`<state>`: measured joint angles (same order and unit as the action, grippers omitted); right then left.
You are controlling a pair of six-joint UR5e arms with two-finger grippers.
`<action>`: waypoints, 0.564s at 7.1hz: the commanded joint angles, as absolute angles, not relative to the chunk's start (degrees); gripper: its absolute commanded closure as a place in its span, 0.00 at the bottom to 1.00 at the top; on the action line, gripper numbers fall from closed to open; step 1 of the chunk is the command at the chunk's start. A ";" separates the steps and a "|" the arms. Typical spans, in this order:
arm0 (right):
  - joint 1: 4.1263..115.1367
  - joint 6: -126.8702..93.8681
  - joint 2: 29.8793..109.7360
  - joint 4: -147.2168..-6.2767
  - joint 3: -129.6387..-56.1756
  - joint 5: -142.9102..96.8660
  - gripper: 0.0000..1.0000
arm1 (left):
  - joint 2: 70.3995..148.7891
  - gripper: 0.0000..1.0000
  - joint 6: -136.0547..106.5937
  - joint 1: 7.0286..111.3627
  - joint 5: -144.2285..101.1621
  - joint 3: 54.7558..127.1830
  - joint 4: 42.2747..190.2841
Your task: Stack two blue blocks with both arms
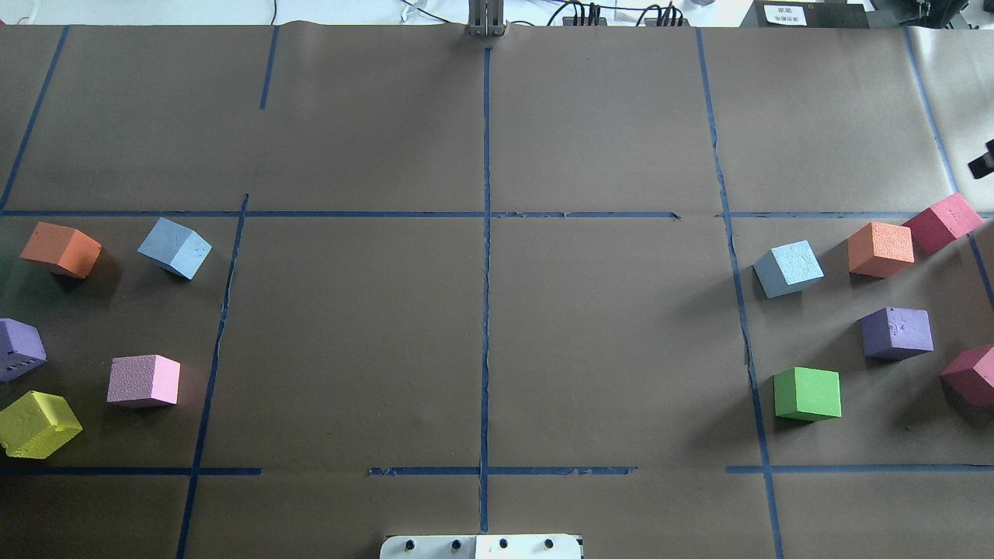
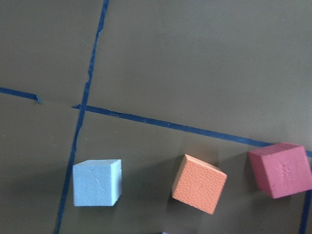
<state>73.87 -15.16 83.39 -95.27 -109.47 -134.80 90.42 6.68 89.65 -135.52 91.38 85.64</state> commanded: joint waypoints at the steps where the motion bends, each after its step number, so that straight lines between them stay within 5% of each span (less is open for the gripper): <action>1: 63.16 -32.43 82.88 -86.19 -110.04 -127.58 0.00 | 90.44 0.00 6.68 89.65 -135.53 91.49 86.04; 4: 55.92 -36.56 82.71 -78.23 -104.61 -122.53 0.00 | 90.44 0.00 6.68 89.65 -135.44 92.19 86.04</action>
